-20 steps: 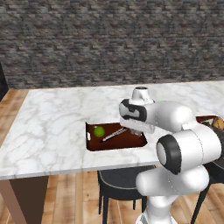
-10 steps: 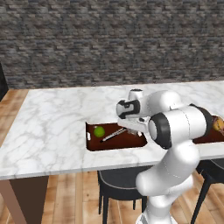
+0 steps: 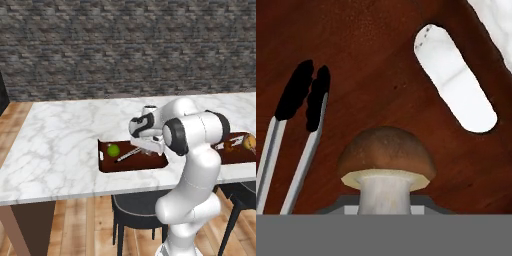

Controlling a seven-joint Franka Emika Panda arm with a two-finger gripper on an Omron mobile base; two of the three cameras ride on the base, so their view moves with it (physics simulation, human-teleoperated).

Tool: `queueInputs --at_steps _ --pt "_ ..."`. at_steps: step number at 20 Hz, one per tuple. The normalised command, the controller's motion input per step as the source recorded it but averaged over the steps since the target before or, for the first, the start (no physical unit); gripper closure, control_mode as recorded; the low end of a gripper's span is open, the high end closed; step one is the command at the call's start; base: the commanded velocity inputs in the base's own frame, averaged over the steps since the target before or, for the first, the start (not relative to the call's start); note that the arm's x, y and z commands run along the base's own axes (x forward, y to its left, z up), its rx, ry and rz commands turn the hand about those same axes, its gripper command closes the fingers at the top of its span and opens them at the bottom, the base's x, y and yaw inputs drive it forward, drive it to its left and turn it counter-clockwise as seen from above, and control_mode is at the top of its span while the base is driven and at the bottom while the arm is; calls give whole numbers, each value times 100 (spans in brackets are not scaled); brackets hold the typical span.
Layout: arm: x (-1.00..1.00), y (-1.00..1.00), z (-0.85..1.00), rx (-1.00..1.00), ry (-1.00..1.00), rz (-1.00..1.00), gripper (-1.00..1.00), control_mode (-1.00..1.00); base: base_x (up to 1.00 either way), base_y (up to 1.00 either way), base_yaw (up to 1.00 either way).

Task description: Gather the mushroom and lime from the fridge and place them on a tray on the dining counter. Then gather the chicken drumsticks from the fridge and place them on the other tray.

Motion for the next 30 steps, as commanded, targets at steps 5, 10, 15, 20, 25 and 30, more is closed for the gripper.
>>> queueInputs --at_steps 5,10,15,20,25,30 --pt "16 18 -35 0 0 0 -100 -100 0 0 0" --pt "5 8 -27 0 0 0 -100 -100 0 0 0" --pt "-15 3 9 0 -1 0 -100 -100 0 0 0" --pt "-28 0 32 0 0 0 -100 -100 0 0 0" --pt "-38 0 44 0 0 0 -100 -100 0 0 0" --pt "-55 -2 42 0 0 0 -100 -100 0 0 0"
